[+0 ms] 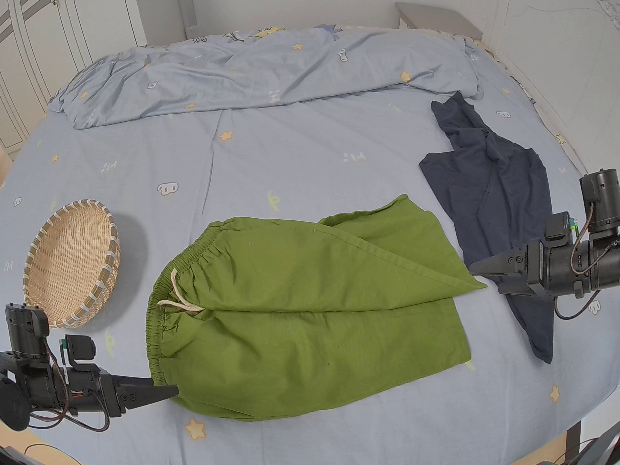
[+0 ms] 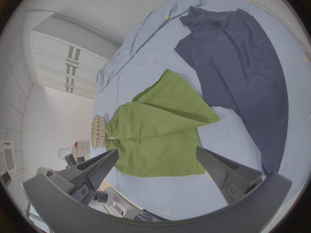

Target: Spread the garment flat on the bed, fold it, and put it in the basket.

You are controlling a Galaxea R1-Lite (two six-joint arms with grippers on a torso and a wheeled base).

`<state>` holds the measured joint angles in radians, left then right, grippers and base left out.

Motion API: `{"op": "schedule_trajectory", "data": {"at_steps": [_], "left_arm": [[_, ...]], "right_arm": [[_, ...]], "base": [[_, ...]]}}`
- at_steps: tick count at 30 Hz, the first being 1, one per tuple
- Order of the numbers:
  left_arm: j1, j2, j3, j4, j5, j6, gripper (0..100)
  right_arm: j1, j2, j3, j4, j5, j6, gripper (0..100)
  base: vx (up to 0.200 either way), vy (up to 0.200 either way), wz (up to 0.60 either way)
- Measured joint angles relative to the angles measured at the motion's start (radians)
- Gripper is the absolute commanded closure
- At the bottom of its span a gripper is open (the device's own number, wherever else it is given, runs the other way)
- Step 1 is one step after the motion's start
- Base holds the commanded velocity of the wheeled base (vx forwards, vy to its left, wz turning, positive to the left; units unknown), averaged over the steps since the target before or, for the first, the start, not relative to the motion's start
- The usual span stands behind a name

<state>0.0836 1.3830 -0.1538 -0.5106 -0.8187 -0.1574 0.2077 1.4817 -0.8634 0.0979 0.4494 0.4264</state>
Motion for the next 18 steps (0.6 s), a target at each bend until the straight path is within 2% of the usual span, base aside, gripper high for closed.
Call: {"op": "schedule_trajectory", "data": {"at_steps": [3,6,18], "left_arm": [[0.080,0.084,0.024,-0.027,-0.104,0.097,0],[0.136,0.150,0.041,-0.045,-0.147,0.130,0],[0.184,0.243,0.049,-0.051,-0.155,0.132,0]], "right_arm": [[-0.016,-0.011,0.012,-0.002,0.016,-0.007,0],[-0.029,-0.022,0.023,-0.004,0.026,-0.013,0],[-0.038,-0.037,0.033,-0.004,0.031,-0.016,0]], "base": [[0.000,0.000,0.00],[0.000,0.000,0.00],[0.000,0.000,0.00]]}}
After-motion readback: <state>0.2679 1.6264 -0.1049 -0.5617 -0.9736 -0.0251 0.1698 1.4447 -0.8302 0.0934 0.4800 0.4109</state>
